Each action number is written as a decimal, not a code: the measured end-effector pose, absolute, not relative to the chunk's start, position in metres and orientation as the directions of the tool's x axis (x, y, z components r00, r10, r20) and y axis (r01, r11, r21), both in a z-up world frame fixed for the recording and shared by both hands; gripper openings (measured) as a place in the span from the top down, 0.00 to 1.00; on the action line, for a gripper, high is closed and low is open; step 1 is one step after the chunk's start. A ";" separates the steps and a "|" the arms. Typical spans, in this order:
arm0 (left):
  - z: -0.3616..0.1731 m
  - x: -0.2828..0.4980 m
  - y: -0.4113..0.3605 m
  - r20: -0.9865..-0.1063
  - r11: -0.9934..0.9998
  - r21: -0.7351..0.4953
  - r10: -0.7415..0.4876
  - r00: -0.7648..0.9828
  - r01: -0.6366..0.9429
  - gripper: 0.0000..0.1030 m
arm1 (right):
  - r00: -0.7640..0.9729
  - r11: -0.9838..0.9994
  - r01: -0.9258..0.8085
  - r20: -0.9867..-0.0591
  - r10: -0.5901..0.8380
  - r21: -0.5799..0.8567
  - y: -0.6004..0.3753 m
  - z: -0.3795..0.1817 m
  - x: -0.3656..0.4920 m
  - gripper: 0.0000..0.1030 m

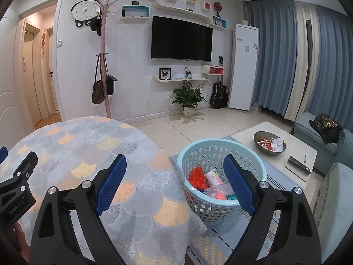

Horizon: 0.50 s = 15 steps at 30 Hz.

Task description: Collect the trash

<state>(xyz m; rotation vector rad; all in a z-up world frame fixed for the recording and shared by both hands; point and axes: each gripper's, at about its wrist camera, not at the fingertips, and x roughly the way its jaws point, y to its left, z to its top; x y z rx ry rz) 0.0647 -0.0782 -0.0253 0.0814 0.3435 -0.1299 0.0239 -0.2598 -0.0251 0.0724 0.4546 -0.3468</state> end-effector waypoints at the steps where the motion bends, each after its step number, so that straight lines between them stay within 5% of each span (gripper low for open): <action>1: -0.025 0.065 -0.078 -0.341 0.988 0.058 -0.114 0.933 0.142 0.07 | 0.841 0.939 0.343 -0.443 -0.311 -0.008 -0.260 -0.025 0.024 0.17; 15: -0.014 0.069 -0.066 -0.374 0.997 0.025 -0.060 0.926 0.075 0.07 | 0.858 0.952 0.306 -0.433 -0.278 -0.006 -0.247 -0.017 0.021 0.17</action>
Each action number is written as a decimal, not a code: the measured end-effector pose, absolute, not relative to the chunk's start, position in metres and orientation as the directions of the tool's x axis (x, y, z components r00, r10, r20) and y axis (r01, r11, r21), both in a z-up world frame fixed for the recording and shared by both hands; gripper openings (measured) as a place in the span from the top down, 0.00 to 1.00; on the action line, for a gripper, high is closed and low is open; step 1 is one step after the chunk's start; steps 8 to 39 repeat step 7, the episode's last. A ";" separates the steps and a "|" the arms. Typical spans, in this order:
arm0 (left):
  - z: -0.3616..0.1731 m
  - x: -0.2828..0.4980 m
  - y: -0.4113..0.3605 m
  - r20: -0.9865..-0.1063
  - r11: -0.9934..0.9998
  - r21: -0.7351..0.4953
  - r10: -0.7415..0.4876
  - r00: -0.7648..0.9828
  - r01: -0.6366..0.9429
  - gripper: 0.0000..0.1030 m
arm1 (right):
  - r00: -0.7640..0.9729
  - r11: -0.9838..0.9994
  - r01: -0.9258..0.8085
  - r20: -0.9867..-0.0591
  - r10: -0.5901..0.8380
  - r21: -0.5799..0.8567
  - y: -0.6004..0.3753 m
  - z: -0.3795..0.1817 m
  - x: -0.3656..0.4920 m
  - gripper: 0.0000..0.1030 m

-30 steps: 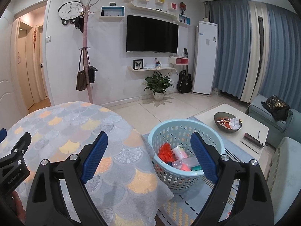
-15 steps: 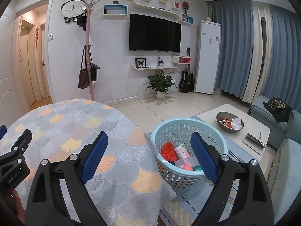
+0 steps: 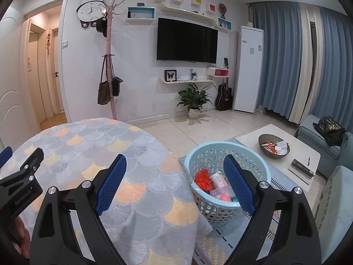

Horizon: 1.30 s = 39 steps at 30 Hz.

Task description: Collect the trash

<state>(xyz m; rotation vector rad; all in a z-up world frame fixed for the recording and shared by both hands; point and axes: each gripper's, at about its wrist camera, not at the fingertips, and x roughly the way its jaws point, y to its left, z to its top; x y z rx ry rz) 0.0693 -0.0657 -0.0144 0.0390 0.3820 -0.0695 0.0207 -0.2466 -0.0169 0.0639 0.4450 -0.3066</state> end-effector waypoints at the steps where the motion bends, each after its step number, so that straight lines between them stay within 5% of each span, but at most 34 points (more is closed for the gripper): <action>1: -0.013 0.069 -0.064 -0.384 0.997 0.017 -0.068 0.921 0.081 0.07 | 0.860 0.954 0.299 -0.432 -0.271 -0.004 -0.244 -0.016 0.021 0.17; 39: -0.004 0.058 -0.044 -0.417 0.998 0.016 -0.051 0.907 0.064 0.07 | 0.872 0.966 0.257 -0.430 -0.233 -0.001 -0.221 -0.004 0.025 0.17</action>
